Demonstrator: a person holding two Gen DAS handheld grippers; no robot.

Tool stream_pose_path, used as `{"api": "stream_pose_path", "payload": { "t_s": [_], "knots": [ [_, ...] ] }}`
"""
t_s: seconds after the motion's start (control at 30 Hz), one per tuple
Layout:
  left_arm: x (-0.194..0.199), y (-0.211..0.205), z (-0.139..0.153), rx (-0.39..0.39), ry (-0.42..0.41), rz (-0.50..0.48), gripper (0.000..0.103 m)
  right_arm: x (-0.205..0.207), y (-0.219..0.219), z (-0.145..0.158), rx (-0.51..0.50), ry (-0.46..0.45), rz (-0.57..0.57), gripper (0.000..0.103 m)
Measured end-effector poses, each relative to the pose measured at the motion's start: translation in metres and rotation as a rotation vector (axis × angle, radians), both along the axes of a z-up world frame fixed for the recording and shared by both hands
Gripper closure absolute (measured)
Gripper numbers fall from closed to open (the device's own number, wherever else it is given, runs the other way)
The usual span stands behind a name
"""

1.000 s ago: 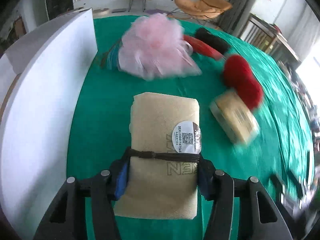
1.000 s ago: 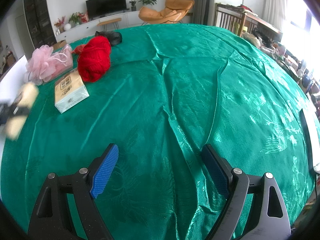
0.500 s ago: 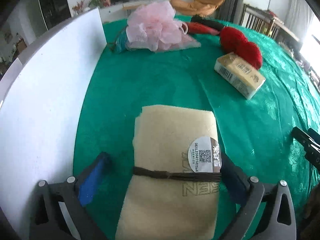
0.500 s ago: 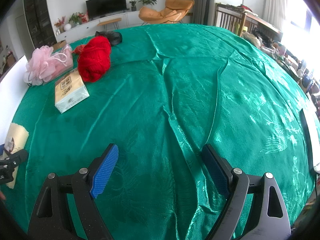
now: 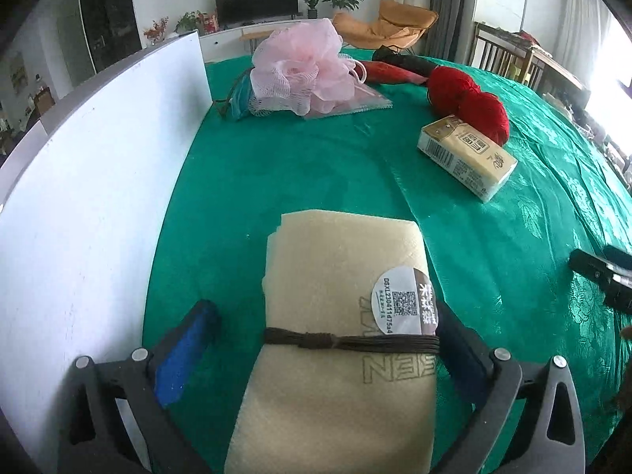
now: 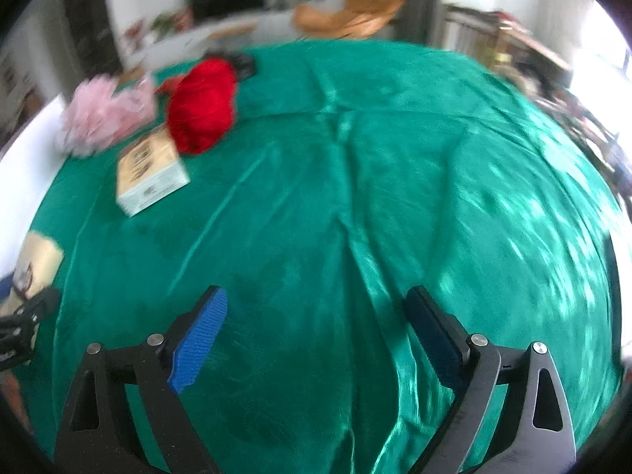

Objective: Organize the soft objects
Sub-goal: 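Close the right tool on the red yarn balls while the left tool holds the towel, then lift the red yarn balls with the right tool while the left tool lifts the towel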

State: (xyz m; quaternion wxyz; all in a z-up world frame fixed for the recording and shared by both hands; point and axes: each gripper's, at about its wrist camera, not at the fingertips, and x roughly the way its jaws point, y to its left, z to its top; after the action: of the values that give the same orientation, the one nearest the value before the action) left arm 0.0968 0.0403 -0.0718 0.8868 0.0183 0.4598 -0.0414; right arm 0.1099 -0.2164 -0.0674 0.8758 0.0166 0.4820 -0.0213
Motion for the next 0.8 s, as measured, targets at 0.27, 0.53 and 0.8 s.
{"api": "stream_pose_path", "payload": {
  "t_s": [0.27,0.53,0.8],
  "knots": [
    [0.0,0.0,0.0,0.0,-0.002,0.005,0.0,0.117,0.028,0.055,0.249,0.02,0.051,0.013],
    [0.0,-0.001,0.0,-0.001,-0.003,0.004,0.0,0.172,0.062,0.025,0.127,0.131,0.076,0.057],
    [0.001,-0.001,-0.001,-0.001,-0.003,0.004,0.0,0.107,0.009,0.063,0.131,0.029,0.055,0.058]
  ]
}}
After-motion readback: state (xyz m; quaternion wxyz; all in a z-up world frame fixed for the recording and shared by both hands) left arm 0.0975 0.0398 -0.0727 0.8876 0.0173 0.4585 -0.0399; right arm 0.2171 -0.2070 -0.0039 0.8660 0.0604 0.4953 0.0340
